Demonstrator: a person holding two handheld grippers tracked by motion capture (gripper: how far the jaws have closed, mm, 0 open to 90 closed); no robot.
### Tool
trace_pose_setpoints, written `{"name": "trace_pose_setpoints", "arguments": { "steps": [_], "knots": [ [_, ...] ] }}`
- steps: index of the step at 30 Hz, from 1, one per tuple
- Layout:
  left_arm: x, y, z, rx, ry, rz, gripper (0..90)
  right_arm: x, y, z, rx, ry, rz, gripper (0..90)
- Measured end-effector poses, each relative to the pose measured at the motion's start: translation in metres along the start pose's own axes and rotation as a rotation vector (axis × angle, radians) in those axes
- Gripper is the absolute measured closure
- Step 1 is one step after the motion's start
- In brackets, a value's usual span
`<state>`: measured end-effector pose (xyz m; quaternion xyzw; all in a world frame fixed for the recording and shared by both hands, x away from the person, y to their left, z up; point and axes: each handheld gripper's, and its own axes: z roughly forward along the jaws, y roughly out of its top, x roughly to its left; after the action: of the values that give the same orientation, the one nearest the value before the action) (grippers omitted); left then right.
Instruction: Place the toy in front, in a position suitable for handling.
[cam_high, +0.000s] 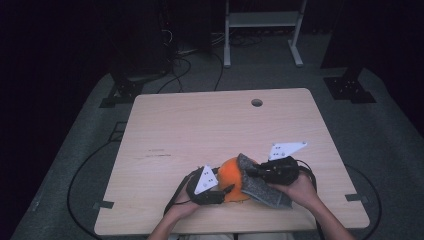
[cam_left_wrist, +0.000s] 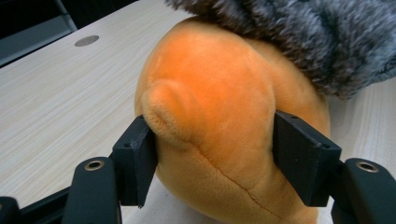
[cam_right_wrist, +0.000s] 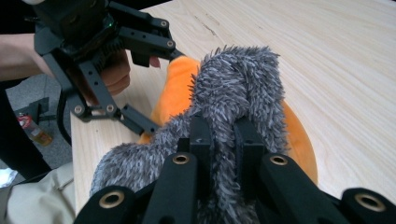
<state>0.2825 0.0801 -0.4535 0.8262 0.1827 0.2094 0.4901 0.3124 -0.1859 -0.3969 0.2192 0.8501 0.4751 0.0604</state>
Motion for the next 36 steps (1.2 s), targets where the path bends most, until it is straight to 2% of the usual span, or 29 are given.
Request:
{"name": "trace_pose_setpoints", "arguments": {
  "steps": [2, 8, 10, 12, 14, 20, 21, 22, 24, 27, 29, 31, 32, 35, 36],
  "knots": [
    [-0.001, 0.001, 0.001, -0.003, 0.002, 0.008, 34.6, 0.001, 0.005, 0.004, 0.008, 0.004, -0.005, 80.6],
    [-0.011, 0.007, 0.001, 0.003, 0.015, 0.088, 35.1, 0.006, 0.025, 0.014, 0.024, 0.013, -0.049, 80.6],
    [-0.013, 0.007, 0.001, 0.0, 0.013, 0.098, 35.1, 0.006, 0.03, 0.018, 0.035, 0.009, -0.063, 80.6],
    [-0.012, 0.006, 0.0, 0.0, 0.004, 0.097, 35.0, 0.006, 0.033, 0.021, 0.046, 0.013, -0.066, 80.6],
    [-0.009, 0.005, -0.002, -0.017, -0.023, 0.071, 34.4, 0.004, 0.032, 0.02, 0.051, 0.014, -0.067, 80.7],
    [-0.002, 0.005, -0.006, -0.047, -0.023, 0.007, 20.8, -0.01, 0.017, 0.008, 0.038, -0.029, -0.031, 80.8],
    [-0.002, 0.005, -0.006, -0.049, -0.035, 0.006, 23.8, -0.012, 0.015, 0.006, 0.035, -0.034, -0.026, 80.7],
    [-0.002, 0.003, -0.005, -0.046, -0.032, 0.012, 29.3, -0.014, 0.014, 0.005, 0.028, -0.033, -0.02, 80.7],
    [-0.003, 0.005, -0.001, -0.028, -0.021, -0.006, 35.4, -0.018, 0.011, 0.004, 0.026, -0.04, -0.016, 80.6],
    [-0.007, 0.01, 0.001, -0.035, -0.006, 0.005, 39.4, -0.017, 0.012, 0.001, 0.022, -0.048, -0.014, 80.8],
    [-0.011, 0.012, 0.001, -0.041, -0.005, 0.036, 40.2, -0.011, 0.018, -0.001, 0.006, -0.012, -0.024, 80.9],
    [-0.016, 0.013, 0.0, -0.038, 0.003, 0.089, 40.3, 0.002, 0.028, 0.003, 0.036, -0.003, -0.092, 80.9],
    [-0.019, 0.014, -0.001, -0.035, 0.013, 0.115, 40.4, 0.005, 0.031, 0.005, 0.044, 0.004, -0.104, 80.9],
    [-0.027, 0.016, -0.001, 0.014, 0.06, 0.221, 41.1, 0.009, 0.039, 0.01, 0.065, 0.011, -0.134, 80.9],
    [-0.028, 0.016, -0.001, 0.031, 0.07, 0.234, 41.3, 0.008, 0.039, 0.012, 0.071, 0.003, -0.141, 80.9]
  ]
}}
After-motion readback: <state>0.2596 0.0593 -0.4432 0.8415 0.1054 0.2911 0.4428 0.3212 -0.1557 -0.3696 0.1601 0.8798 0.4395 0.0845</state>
